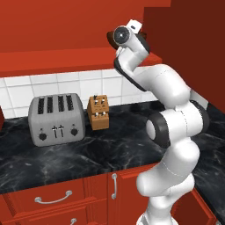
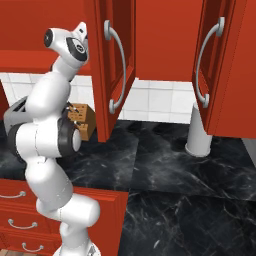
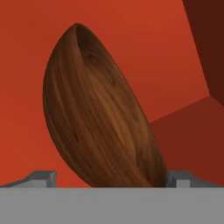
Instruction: Move the bowls from the cabinet to the plates on the dining table.
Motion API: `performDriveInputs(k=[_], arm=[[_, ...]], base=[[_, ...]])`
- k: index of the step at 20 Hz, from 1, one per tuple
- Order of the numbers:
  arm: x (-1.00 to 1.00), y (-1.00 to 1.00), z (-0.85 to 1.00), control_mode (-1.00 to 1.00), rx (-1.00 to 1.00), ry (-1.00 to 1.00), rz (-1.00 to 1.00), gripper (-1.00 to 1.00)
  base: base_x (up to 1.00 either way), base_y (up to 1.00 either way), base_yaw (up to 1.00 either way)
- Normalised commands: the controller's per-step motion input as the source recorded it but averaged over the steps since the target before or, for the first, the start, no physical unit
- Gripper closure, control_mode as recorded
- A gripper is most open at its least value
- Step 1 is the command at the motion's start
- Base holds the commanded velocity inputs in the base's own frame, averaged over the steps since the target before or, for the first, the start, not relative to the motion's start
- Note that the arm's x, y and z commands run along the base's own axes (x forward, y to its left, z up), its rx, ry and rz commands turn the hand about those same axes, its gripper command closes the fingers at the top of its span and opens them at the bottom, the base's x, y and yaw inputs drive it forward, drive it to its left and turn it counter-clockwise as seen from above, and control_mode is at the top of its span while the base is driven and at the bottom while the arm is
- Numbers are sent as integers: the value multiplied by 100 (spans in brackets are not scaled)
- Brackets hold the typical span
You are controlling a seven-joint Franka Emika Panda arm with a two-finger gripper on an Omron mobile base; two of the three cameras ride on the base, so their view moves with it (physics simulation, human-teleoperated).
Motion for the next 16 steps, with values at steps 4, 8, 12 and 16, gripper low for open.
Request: performDriveInputs(k=[4,8,12,16], arm=[[26,0,-3,-100,0,0,0,-100],[31,-1,0,-100,0,0,0,-100],[33,-2,-5,-100,0,0,0,-100],[5,0,-62,-100,3,3,0,-100]], base=[[0,0,0],[0,0,0],[0,0,0],[0,0,0]])
